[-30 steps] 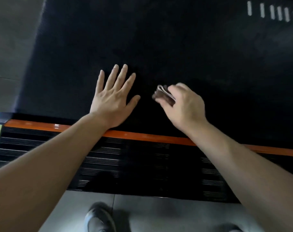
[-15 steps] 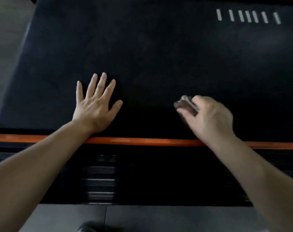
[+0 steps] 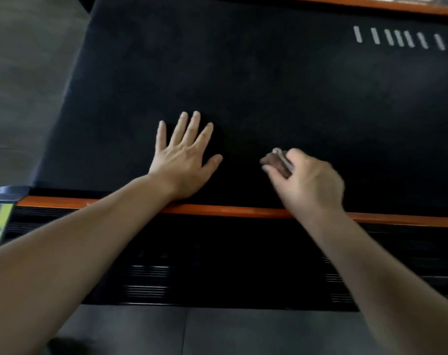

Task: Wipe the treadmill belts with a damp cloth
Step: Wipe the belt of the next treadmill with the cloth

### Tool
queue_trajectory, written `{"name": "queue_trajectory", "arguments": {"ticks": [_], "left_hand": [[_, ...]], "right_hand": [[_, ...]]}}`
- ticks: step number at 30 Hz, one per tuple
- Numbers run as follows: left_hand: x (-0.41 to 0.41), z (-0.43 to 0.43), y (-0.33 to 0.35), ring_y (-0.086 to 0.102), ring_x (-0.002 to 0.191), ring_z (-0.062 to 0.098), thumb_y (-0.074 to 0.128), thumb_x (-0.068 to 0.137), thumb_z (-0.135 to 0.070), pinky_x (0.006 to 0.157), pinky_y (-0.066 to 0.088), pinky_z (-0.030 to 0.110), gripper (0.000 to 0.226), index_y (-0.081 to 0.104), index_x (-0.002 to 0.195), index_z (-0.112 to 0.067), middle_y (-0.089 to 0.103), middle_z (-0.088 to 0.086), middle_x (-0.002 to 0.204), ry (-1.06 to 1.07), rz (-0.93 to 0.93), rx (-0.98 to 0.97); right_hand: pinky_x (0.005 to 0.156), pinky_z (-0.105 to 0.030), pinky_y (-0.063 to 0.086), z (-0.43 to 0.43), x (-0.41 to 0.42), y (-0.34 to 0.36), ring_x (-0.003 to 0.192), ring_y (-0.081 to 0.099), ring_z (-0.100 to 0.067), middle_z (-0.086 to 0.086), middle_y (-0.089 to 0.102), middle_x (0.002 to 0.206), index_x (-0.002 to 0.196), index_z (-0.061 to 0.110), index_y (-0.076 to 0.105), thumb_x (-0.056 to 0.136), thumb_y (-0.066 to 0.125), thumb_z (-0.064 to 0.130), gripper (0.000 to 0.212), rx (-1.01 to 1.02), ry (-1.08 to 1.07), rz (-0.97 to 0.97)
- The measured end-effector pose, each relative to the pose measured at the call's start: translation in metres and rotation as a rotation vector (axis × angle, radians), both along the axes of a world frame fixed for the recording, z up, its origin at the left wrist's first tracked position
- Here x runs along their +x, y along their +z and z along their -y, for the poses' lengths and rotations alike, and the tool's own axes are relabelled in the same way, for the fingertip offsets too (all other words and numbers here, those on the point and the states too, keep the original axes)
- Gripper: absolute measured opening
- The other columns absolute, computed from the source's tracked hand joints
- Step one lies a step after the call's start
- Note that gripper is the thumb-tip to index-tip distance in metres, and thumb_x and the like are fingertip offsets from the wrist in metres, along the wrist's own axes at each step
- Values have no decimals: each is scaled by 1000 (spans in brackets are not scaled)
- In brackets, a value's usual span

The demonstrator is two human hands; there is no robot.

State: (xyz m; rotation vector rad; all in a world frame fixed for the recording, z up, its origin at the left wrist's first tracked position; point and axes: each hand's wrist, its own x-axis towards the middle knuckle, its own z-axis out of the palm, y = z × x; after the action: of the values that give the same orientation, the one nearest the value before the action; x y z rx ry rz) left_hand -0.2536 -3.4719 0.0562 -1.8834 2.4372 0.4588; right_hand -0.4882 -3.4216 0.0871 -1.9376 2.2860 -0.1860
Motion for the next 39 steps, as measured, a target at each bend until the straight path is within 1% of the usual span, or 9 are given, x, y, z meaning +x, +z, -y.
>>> {"name": "queue_trajectory", "arguments": {"ticks": [5, 10, 16, 21, 27, 29, 33, 37, 39], "left_hand": [[68, 9, 11, -11, 159, 12, 25, 102, -62, 127, -4, 35, 70, 14, 165, -35, -5, -4, 174, -151, 9, -43], [131, 8, 9, -9, 159, 16, 20, 96, -69, 129, -5, 44, 75, 14, 164, -37, -2, -3, 174, -106, 62, -54], [166, -3, 1, -5, 160, 16, 14, 88, -80, 127, -4, 55, 85, 19, 163, -40, 3, -4, 174, 30, 8, -67], [176, 1, -2, -9, 159, 14, 13, 85, -84, 125, -7, 62, 84, 15, 161, -49, -1, -10, 174, 50, 12, -67], [176, 3, -4, -9, 159, 13, 11, 86, -80, 125, -9, 59, 82, 16, 162, -47, 0, -10, 174, 45, -13, -66], [176, 4, -5, -8, 159, 13, 11, 87, -76, 125, -9, 59, 81, 18, 162, -45, 1, -9, 174, 39, -30, -73], [192, 7, -3, -9, 158, 9, 11, 89, -71, 128, -8, 49, 81, 19, 163, -39, 1, -11, 173, -9, -75, -63], [220, 11, 0, -8, 158, 9, 34, 97, -70, 126, -7, 28, 81, 18, 165, -30, 1, -5, 174, 51, -99, -59], [226, 12, -1, -12, 158, 9, 41, 95, -70, 127, -6, 31, 85, 15, 165, -29, -4, -4, 174, 115, -118, -33]], "right_hand": [[67, -35, 37, 25, 13, -3, 87, 62, -33, -7, 68, 94, 91, 23, 52, 94, 59, 54, 32, -98, -173, 49], [63, -32, 33, 22, 77, -12, 84, 63, -29, 0, 63, 85, 81, 25, 43, 92, 60, 59, 39, -95, 175, 102], [68, -35, 37, 77, 79, -9, 98, 64, -33, -4, 67, 98, 96, 22, 59, 94, 59, 55, 32, -200, -73, 84], [64, -30, 33, 44, 149, -23, 87, 63, -31, -4, 62, 87, 91, 17, 66, 87, 71, 51, 35, -202, 448, 182], [68, -36, 39, 114, 125, -14, 98, 63, -33, -8, 62, 103, 101, 17, 63, 93, 63, 53, 36, -219, 75, 101], [67, -38, 43, 88, 158, -18, 93, 62, -33, -7, 61, 96, 93, 18, 64, 89, 66, 52, 34, -262, 218, 147], [59, -33, 40, 61, 181, -23, 78, 59, -28, 0, 50, 80, 76, 19, 57, 86, 71, 51, 36, -210, 540, 180], [67, -35, 38, 123, 178, -18, 96, 62, -30, -3, 54, 94, 99, 15, 65, 92, 63, 53, 38, -235, 259, 96], [71, -40, 44, 114, 201, -21, 97, 62, -34, -8, 61, 99, 97, 15, 65, 92, 63, 53, 38, -264, 251, 118]]}}
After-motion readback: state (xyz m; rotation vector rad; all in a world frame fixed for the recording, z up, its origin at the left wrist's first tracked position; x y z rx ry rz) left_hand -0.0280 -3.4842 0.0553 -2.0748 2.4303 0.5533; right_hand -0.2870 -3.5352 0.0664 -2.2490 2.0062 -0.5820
